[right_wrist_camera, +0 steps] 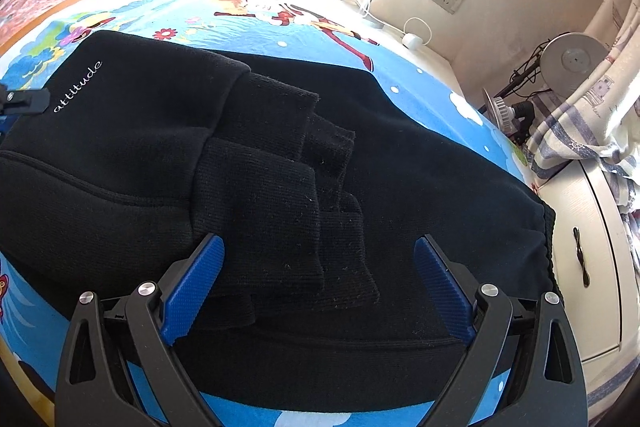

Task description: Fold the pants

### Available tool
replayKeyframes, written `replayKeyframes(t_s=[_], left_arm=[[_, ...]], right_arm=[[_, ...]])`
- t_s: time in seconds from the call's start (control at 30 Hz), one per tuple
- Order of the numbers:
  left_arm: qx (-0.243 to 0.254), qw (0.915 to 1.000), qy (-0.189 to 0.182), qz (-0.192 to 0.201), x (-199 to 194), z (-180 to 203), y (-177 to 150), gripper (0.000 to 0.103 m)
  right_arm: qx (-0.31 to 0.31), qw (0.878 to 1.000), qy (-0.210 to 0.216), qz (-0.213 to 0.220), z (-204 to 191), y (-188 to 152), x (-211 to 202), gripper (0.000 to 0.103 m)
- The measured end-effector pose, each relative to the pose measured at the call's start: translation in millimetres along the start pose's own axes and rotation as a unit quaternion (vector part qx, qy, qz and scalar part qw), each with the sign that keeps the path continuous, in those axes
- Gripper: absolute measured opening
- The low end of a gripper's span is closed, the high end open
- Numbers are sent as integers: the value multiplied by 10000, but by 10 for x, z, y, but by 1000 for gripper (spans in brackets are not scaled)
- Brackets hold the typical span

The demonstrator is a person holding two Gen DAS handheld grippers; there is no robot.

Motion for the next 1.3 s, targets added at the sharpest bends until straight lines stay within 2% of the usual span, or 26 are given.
replayKeyframes(t_s=[0.13, 0.23, 0.3, 0.4, 0.43, 0.5, 0.57, 0.67, 0.73, 0.87, 1.0, 1.13, 1.2, 1.3], left_arm=[[49, 9998, -168, -115, -115, 53, -383, 47], [-51, 9998, -206, -49, -183, 68, -553, 47], [-36, 9998, -192, 5, -194, 76, -589, 47], [-53, 9998, -180, -10, -182, 74, -570, 47], [-39, 9998, -172, -30, -178, 73, -557, 46], [-12, 9999, -126, -54, -174, 73, -547, 39], [-32, 9996, -269, -22, -219, 78, -530, 34], [-226, 9963, -820, 113, -337, 54, -506, 33], [-298, 9946, -994, 76, -330, 31, -492, 34], [-428, 9949, -911, -15, -213, -83, -374, 55], [-493, 9960, -750, 37, -171, -160, -195, 55], [-136, 9987, -454, -198, -79, -14, -168, 55], [-88, 9980, -561, -273, -50, 18, -197, 55], [32, 9975, -576, -398, 14, 77, -250, 44]], right_arm=[[20, 10000, -75, 7, 1, 8, 7, 91], [-36, 9999, -132, -1, 1, 19, -29, 91], [31, 9999, -134, 68, 41, 64, -118, 91], [70, 9985, -370, 393, 121, 145, -249, 91], [61, 9986, -389, 344, 142, 165, -223, 91], [6, 9988, -473, 92, 151, 177, -80, 91], [-169, 9981, -587, -128, 116, 122, 93, 91], [-269, 9965, -784, 56, 71, 75, 75, 91], [-281, 9963, -814, 58, 64, 76, 83, 91], [-205, 9971, -729, 87, 114, 43, 84, 91], [-238, 9966, -784, 111, 87, 33, 78, 91], [-217, 9969, -742, 113, 103, 24, 77, 91], [-214, 9969, -753, 123, 107, 24, 75, 91], [-206, 9968, -763, 108, 109, 27, 74, 91]])
Point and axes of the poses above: each gripper's, at about its wrist camera, not at the fingertips, and x roughly the way its jaws point, z to its right, y to its top, the point moved 1 cm from there along x, roughly the way its jaws point, and after that the axes turned 10 degrees about y, right-handed, at the moved point
